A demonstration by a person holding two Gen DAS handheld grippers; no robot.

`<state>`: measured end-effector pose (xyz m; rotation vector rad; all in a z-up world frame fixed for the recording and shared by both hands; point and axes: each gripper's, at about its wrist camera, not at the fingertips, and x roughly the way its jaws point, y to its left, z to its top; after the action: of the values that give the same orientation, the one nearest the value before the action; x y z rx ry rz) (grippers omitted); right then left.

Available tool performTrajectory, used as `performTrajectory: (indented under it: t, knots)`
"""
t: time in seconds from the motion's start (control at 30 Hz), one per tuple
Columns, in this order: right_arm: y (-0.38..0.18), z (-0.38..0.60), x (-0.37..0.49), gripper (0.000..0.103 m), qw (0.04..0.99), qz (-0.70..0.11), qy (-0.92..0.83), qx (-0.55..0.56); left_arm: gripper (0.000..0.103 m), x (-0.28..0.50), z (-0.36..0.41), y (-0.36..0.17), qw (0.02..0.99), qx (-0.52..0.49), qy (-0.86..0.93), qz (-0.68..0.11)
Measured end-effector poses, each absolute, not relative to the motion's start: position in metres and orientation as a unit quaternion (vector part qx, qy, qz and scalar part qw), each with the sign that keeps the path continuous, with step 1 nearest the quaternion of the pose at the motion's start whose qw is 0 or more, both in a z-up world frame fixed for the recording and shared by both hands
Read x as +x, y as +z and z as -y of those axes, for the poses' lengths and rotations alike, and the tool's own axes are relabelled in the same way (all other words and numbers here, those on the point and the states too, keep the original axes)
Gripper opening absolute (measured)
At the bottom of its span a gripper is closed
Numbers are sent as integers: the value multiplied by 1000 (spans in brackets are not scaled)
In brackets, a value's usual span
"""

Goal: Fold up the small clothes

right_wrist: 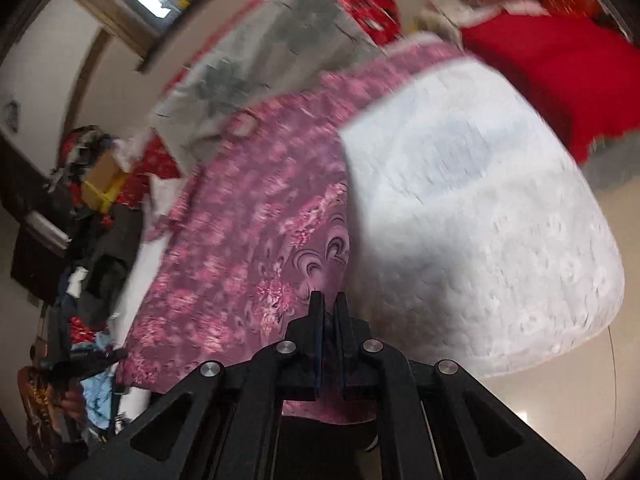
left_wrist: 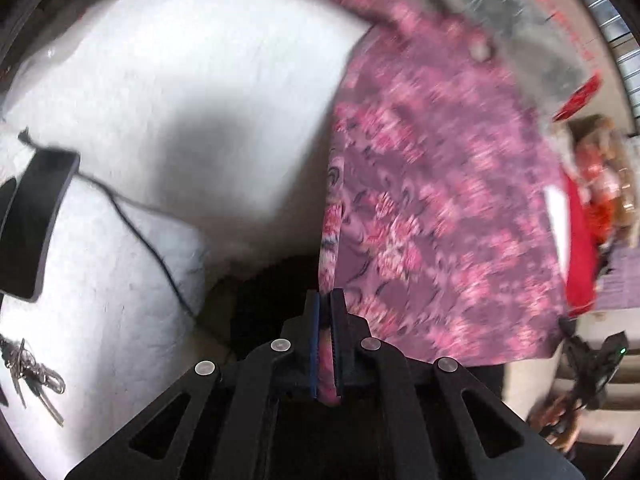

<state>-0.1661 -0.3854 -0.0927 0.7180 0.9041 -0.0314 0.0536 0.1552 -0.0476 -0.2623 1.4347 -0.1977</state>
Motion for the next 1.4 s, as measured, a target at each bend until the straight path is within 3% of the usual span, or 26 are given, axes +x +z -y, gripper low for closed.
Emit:
performTrajectory:
  t: [0.2, 0.23, 0.33, 0.37, 0.43, 0.5, 0.8, 0.87, 1.03, 1.13, 1.2, 1.27, 1.3, 1.4]
  knots:
    - [-151, 399, -148, 6, 785, -493, -47, 372, 6, 82, -150, -52, 760, -103, -77, -637]
    - [-146, 402, -147, 9, 787, -491, -48, 371, 12, 85, -145, -42, 770, -100, -80, -625]
    - [-114, 426, -130, 10, 816, -448, -63, 359, 53, 110, -112, -25, 804, -75, -85, -584]
    - [-103, 441, -120, 12, 825, -427, -68, 364, 61, 124, -98, -17, 818, -63, -86, -565]
    - [-92, 468, -99, 26, 830, -401, -84, 378, 66, 147, -69, -14, 832, -41, -95, -545]
    - [-88, 504, -72, 37, 830, -372, -116, 399, 67, 150, -35, -17, 838, -27, -108, -535]
    - [-146, 665, 16, 41, 747, -274, -262, 546, 68, 278, 78, -87, 849, 34, -79, -521]
    - [-165, 687, 29, 51, 726, -255, -276, 575, 68, 293, 87, -107, 842, 23, -79, -533]
    - [-212, 717, 72, 51, 694, -255, -270, 617, 82, 297, 95, -126, 852, 30, -88, -515]
    - [-229, 723, 93, 62, 690, -244, -267, 627, 82, 295, 92, -125, 854, 38, -93, -511]
    - [-237, 729, 99, 62, 677, -215, -256, 655, 82, 295, 90, -125, 853, 38, -96, -512]
    - [-236, 736, 98, 47, 676, -187, -241, 671, 81, 297, 91, -122, 852, 39, -99, -513]
    - [-231, 737, 97, 12, 683, -170, -231, 672, 81, 299, 91, -118, 854, 37, -102, -509]
    - [-195, 743, 89, 8, 725, -144, -239, 629, 80, 312, 93, -107, 869, 39, -105, -482]
